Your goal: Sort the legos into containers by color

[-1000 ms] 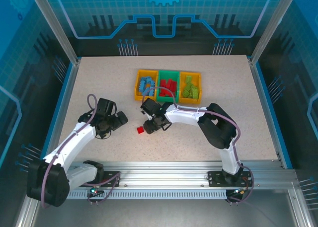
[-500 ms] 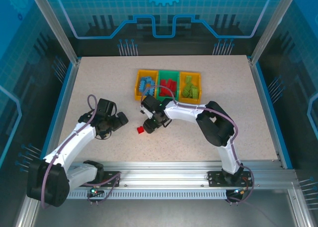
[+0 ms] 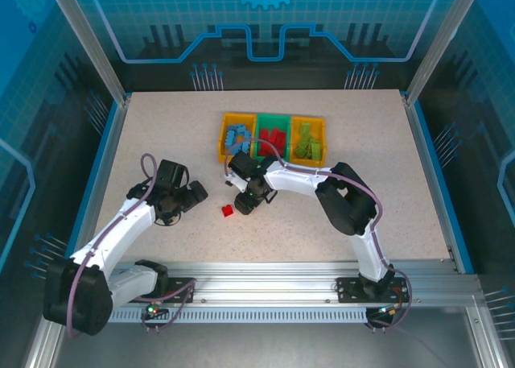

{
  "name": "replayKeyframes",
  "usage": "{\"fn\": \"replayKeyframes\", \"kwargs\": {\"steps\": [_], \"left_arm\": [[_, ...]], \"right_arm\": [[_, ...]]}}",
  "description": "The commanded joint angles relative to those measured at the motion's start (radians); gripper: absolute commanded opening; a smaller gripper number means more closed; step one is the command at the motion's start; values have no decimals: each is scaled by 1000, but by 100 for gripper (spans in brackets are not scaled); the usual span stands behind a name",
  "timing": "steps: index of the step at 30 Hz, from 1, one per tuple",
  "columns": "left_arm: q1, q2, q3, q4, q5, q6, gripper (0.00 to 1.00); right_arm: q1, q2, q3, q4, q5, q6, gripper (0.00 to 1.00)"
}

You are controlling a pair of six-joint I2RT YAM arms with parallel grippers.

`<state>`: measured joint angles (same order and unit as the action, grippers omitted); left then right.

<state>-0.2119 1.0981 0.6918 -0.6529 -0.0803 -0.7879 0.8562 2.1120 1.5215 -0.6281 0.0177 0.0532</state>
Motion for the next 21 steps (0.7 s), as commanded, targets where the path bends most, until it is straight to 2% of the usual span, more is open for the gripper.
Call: {"fn": "replayKeyframes", "kwargs": {"steps": [1,11,16,21], "left_arm": [[7,-7,-15,2,23,-19,99],[9,-9,-18,0,23,-20,99],[8,-9,-20,2,25,-22,99],[6,-8,-20,2,26,-20,99]], "right_arm": [[-11,55,44,43,1,-41,59],[-4,83,75,36,3,-46,58],[-4,79,76,41,5,-41,48],[-4,32,44,54,11,-29,33]]}}
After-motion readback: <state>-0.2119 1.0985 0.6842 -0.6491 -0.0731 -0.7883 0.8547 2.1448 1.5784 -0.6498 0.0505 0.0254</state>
